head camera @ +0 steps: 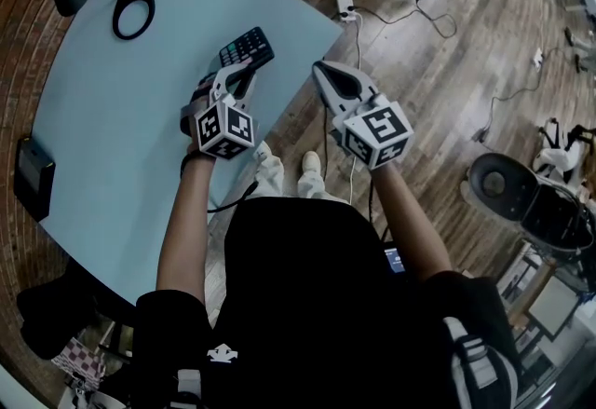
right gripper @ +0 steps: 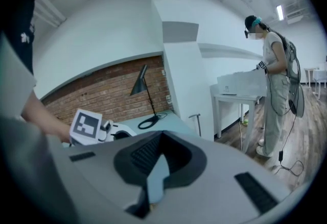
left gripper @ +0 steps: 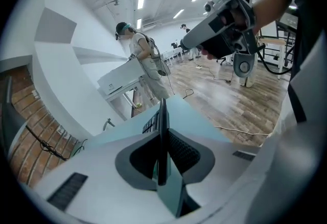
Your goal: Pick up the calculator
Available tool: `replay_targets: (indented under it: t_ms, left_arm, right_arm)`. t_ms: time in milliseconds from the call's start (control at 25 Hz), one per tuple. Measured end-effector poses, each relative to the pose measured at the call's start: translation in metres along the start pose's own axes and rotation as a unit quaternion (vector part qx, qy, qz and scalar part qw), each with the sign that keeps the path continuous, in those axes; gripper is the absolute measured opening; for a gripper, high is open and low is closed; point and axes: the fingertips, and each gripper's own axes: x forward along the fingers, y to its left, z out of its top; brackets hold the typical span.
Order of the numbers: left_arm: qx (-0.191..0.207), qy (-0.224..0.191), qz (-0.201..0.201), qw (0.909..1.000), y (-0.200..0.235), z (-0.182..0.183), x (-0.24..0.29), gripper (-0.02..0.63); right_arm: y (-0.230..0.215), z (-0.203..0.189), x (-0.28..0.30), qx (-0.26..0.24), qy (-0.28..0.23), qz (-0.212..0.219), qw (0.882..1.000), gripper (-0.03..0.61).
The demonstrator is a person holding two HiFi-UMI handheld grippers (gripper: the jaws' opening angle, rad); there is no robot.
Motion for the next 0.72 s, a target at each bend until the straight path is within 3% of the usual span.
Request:
replay_targets:
  t_ms: [240, 440, 720]
  left_arm:
    - [-0.053, -0.021, 0.029, 0.9979, 0.009, 0.014, -0.019, 0.057]
    - [-0.125, -0.058, 0.072, 0.9879, 0.018, 0.029, -0.039, 0.057]
    - [-0.17, -0.09, 0.107, 0.9755, 0.022, 0.049, -0.065, 0.057]
  right_arm:
    - [0.003, 0.006, -0.002, -0.005, -0.008, 0.007, 1.0, 0.005]
    - [0.006, 0.009, -0.003, -0.013, -0.012, 0.019, 1.0, 0.005]
    - [0.016, 0.022, -0.006, -0.027, -0.024, 0.039, 0.999, 0.005]
